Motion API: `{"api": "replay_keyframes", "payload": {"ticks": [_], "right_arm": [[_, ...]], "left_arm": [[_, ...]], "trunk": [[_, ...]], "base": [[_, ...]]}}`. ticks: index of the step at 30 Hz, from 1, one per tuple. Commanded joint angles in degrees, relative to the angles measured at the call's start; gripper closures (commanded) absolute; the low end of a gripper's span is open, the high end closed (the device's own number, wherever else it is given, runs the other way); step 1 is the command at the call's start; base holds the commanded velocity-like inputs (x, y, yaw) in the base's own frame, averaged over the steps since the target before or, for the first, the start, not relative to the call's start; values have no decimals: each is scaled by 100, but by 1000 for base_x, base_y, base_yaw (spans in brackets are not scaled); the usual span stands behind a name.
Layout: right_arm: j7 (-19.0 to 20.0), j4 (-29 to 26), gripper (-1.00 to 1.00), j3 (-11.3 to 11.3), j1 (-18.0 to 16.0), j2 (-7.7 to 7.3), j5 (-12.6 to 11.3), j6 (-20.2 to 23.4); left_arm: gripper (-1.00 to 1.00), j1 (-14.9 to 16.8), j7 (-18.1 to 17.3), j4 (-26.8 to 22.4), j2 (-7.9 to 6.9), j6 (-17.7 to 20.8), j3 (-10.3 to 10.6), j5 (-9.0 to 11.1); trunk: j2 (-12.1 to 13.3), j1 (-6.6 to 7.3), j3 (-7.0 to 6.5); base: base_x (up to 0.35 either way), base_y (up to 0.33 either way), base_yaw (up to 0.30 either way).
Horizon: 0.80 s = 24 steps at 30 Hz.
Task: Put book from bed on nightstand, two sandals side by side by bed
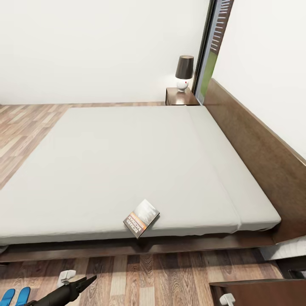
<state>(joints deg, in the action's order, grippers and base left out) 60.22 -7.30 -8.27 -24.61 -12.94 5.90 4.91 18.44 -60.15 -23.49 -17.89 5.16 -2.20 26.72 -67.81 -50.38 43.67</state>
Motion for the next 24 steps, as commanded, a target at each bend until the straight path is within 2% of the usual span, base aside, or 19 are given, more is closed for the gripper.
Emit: {"api": "replay_keyframes", "payload": {"ticks": [1,6,8,10,13,15,16,17,19,20,23,24], "right_arm": [[23,-10,-100,-52,0,16,57,49],[8,-6,-100,-48,0,54,56,50],[4,-12,-100,-48,0,162,53,52],[-29,-34,-100,-65,0,454,52,53],[-180,-102,-100,-81,-2,733,45,57],[-442,-203,-100,-90,-9,1024,10,60],[-523,-238,-100,-91,-11,1102,-6,61],[-709,-320,-100,-93,-14,1258,-54,61],[-1025,-457,-100,-95,-16,1459,-163,62],[-1239,-541,-100,-95,-20,1550,-271,62],[-1581,-651,-100,-91,-28,1652,-588,58],[-1684,-679,-100,-91,-34,1678,-783,58]], "left_arm": [[-100,2,-23,2,-1,55,-7,26],[-100,2,-23,2,2,55,-8,26],[-100,2,-23,2,0,55,-8,26],[-100,2,-29,2,-2,55,-8,26],[-100,2,-31,3,-3,55,-8,26],[-100,2,-42,1,-3,55,-8,26],[-100,2,-45,0,-3,55,-8,26],[-100,2,-53,-2,-3,55,-8,26],[-100,2,-60,-4,-3,55,-8,27],[-100,2,-63,-5,-3,55,-8,29],[-100,2,-65,-5,-3,55,-8,32],[-100,2,-68,-5,-3,55,-8,33]], "trunk": [[-2,0,4],[-2,0,4],[-2,0,4],[-2,0,4],[-2,0,4],[-2,0,4],[-2,0,4],[-2,0,4],[-2,0,4],[-2,0,4],[-2,0,4],[-2,0,4]], "base": [[0,0,0],[0,0,0],[0,0,0],[0,0,0],[0,0,0],[0,0,0],[0,0,0],[0,0,0],[0,0,0],[0,0,0],[0,0,0],[0,0,0]]}}
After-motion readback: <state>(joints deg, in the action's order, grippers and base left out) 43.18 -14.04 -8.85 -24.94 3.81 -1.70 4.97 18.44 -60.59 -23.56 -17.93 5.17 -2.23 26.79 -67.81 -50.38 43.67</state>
